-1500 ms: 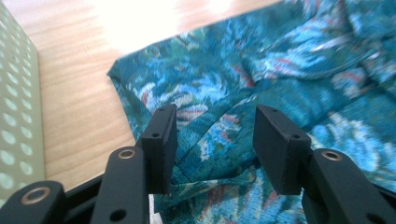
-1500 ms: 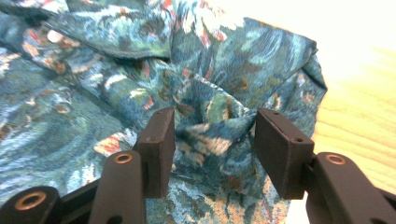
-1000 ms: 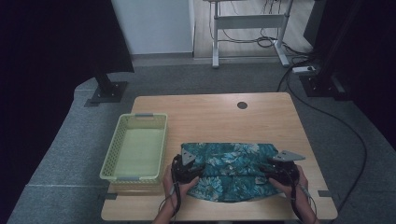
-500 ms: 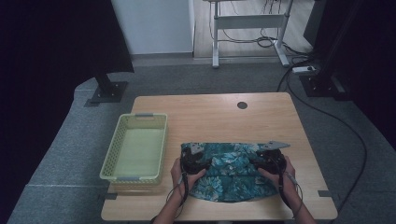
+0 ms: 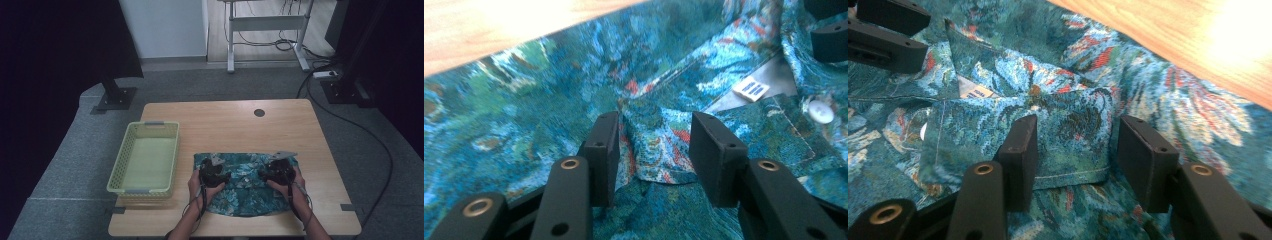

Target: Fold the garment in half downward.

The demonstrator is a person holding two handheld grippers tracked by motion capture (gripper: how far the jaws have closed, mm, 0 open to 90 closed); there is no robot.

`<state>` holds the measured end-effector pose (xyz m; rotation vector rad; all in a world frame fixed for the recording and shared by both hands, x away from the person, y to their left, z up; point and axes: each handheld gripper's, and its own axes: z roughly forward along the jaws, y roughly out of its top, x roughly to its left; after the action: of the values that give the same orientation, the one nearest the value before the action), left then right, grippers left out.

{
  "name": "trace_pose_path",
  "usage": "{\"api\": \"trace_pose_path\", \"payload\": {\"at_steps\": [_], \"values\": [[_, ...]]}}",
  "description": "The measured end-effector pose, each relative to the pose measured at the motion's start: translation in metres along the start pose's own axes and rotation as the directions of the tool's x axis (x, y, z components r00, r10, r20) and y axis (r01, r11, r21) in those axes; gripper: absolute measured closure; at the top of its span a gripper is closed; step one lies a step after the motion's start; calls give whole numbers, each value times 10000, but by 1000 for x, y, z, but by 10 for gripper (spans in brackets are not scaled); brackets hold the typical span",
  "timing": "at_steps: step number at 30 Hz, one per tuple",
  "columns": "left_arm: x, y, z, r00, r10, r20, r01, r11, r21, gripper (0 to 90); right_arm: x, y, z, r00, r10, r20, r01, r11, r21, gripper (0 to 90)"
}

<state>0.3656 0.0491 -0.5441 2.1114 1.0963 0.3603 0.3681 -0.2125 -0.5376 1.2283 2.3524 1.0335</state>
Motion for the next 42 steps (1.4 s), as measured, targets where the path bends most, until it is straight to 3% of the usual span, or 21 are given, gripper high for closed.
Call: {"api": "trace_pose_path", "payload": {"at_steps": [3, 7, 12, 16, 23, 34, 42], "values": [[-2, -2, 0, 9999, 165, -41, -165, 9998, -81, 574, 2, -1, 7, 9999, -144, 53, 143, 9994, 330, 488], [-4, -2, 1, 9990, 443, -82, -444, 9990, -49, 612, 1, -1, 9, 10000, -82, 34, 81, 9993, 356, 487], [-6, -2, 0, 9988, 476, -98, -477, 9988, -88, 686, 5, -1, 9, 9994, -332, -25, 333, 9988, 363, 645], [-9, -3, -1, 9961, 825, -317, -829, 9965, -127, 773, 9, -4, 7, 9990, -413, 153, 410, 9990, 187, 755], [-15, -3, -2, 9909, 1201, -613, -1217, 9923, -236, 845, 16, -7, 5, 9956, -788, 499, 782, 9969, 131, 823], [-15, -1, -16, 9936, 1069, -360, -1088, 9924, -568, 847, 20, -6, -12, 9960, -801, 396, 809, 9965, -192, 837], [-12, 1, -23, 9964, 849, 57, -842, 9933, -788, 850, 20, -7, -22, 9975, -682, 198, 690, 9967, -430, 841]]}}
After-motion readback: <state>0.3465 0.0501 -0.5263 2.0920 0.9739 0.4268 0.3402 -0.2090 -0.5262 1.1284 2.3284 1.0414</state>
